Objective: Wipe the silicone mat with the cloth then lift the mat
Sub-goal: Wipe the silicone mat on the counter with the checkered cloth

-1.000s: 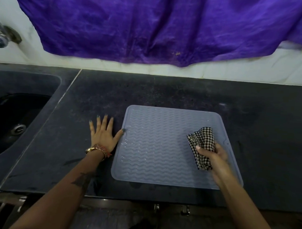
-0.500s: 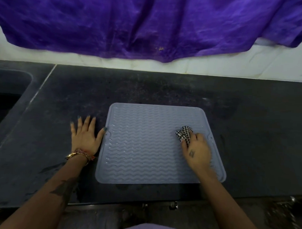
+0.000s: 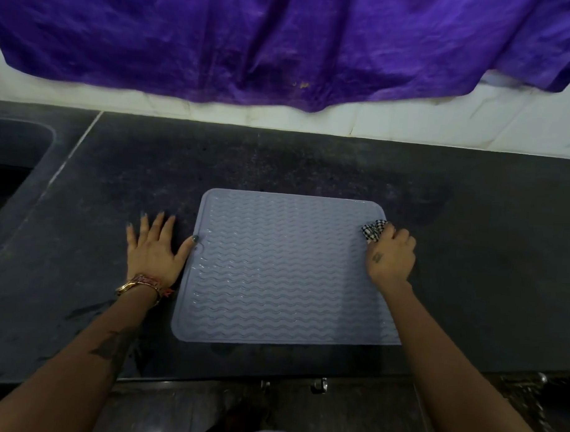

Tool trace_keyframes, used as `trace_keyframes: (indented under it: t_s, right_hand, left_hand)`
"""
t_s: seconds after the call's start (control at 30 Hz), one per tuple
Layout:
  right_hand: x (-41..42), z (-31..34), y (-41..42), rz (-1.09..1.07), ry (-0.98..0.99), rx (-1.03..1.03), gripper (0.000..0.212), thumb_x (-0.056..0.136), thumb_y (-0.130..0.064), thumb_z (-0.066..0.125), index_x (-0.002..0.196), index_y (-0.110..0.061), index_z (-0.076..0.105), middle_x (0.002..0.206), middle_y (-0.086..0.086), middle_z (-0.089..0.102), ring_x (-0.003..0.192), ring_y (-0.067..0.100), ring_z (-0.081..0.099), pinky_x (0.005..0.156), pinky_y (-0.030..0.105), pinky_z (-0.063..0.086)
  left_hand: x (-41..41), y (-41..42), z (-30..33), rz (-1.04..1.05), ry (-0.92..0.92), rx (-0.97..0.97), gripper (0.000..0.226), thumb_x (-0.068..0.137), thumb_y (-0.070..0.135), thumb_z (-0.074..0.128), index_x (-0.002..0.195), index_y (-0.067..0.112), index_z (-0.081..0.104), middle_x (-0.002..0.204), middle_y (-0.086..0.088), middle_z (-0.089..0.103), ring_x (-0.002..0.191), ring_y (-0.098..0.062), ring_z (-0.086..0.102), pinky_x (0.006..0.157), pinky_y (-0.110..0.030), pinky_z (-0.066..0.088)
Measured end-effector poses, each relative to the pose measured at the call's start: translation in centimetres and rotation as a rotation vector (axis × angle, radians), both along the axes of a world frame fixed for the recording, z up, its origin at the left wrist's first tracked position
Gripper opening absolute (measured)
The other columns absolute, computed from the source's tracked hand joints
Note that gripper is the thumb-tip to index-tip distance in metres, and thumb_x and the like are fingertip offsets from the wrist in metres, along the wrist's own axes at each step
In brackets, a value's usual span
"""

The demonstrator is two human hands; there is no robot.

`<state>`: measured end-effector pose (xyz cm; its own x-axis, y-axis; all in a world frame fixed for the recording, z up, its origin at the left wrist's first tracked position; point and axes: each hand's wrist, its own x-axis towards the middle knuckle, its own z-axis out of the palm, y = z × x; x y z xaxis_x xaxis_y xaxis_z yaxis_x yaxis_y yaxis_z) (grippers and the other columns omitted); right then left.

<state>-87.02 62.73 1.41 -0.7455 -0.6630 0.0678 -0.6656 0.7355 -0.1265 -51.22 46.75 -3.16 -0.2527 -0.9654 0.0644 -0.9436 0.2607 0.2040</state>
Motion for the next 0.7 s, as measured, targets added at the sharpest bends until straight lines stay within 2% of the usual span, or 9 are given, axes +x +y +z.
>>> trace_keyframes:
  t_s: [0.1,0.17,0.27,0.33,0.5,0.6,0.7]
  right_hand:
    - [-0.3,0.0,-0.7,0.048,-0.002,-0.021,0.036,0.091,-0.011,0.043,0.123,0.004,0.041,0.122,0.028,0.046,0.110,0.040,0.045,0.085,0.043,0.040]
    - [-1.2,0.3,-0.6,0.104,-0.065,-0.059,0.036,0.093,-0.015,0.046,0.123,0.004,0.044,0.120,0.029,0.049,0.107,0.041,0.049,0.086,0.041,0.041]
    - [-3.1,1.8,0.2,0.083,-0.303,-0.260,0.040,0.092,-0.026,0.054,0.127,-0.007,0.050,0.122,0.023,0.057,0.112,0.038,0.054,0.092,0.039,0.043]
    - [-4.2,2.2,0.6,0.022,-0.290,-0.363,0.041,0.092,-0.028,0.053,0.129,-0.009,0.049,0.124,0.022,0.056,0.114,0.038,0.052,0.093,0.041,0.042]
    - [-1.7,0.3,-0.7,0.038,-0.135,-0.013,0.061,0.093,-0.035,0.049,0.141,-0.005,0.027,0.137,0.024,0.031,0.121,0.042,0.034,0.096,0.046,0.037]
    - [-0.6,0.1,-2.1,0.087,-0.050,0.023,0.055,0.091,-0.021,0.050,0.138,0.000,0.029,0.135,0.027,0.032,0.118,0.043,0.036,0.092,0.045,0.040]
    - [-2.1,0.9,-2.5,0.225,-0.216,-0.072,0.048,0.093,-0.023,0.051,0.137,-0.007,0.040,0.135,0.026,0.043,0.119,0.042,0.045,0.097,0.041,0.039]
  left_hand:
    - [0.1,-0.3,-0.2,0.006,0.019,-0.011,0.098,0.074,0.077,0.002,0.145,0.015,0.030,0.154,-0.009,0.024,0.145,-0.029,0.004,0.115,-0.047,-0.007]
    - [0.0,-0.3,-0.3,0.004,0.019,-0.009,0.096,0.074,0.077,0.004,0.144,0.016,0.030,0.154,-0.009,0.025,0.145,-0.029,0.005,0.116,-0.047,-0.005]
    - [0.0,-0.3,-0.3,0.004,0.014,-0.006,0.095,0.075,0.076,0.005,0.145,0.016,0.029,0.154,-0.009,0.025,0.144,-0.030,0.006,0.117,-0.049,-0.004]
    - [0.1,-0.4,-0.3,0.008,0.016,-0.002,0.096,0.075,0.077,0.004,0.145,0.016,0.029,0.154,-0.009,0.025,0.144,-0.030,0.006,0.116,-0.049,-0.004]
    - [0.0,-0.1,-0.1,0.001,0.035,-0.022,0.094,0.076,0.076,0.006,0.144,0.016,0.030,0.153,-0.009,0.025,0.144,-0.030,0.006,0.116,-0.048,-0.005]
    - [0.0,0.0,0.1,0.009,0.027,-0.017,0.093,0.076,0.076,0.007,0.144,0.017,0.029,0.154,-0.009,0.024,0.144,-0.030,0.006,0.116,-0.048,-0.004]
    - [0.0,0.0,0.2,0.014,0.033,-0.005,0.091,0.077,0.075,0.010,0.145,0.017,0.029,0.154,-0.008,0.023,0.145,-0.029,0.005,0.116,-0.049,-0.003]
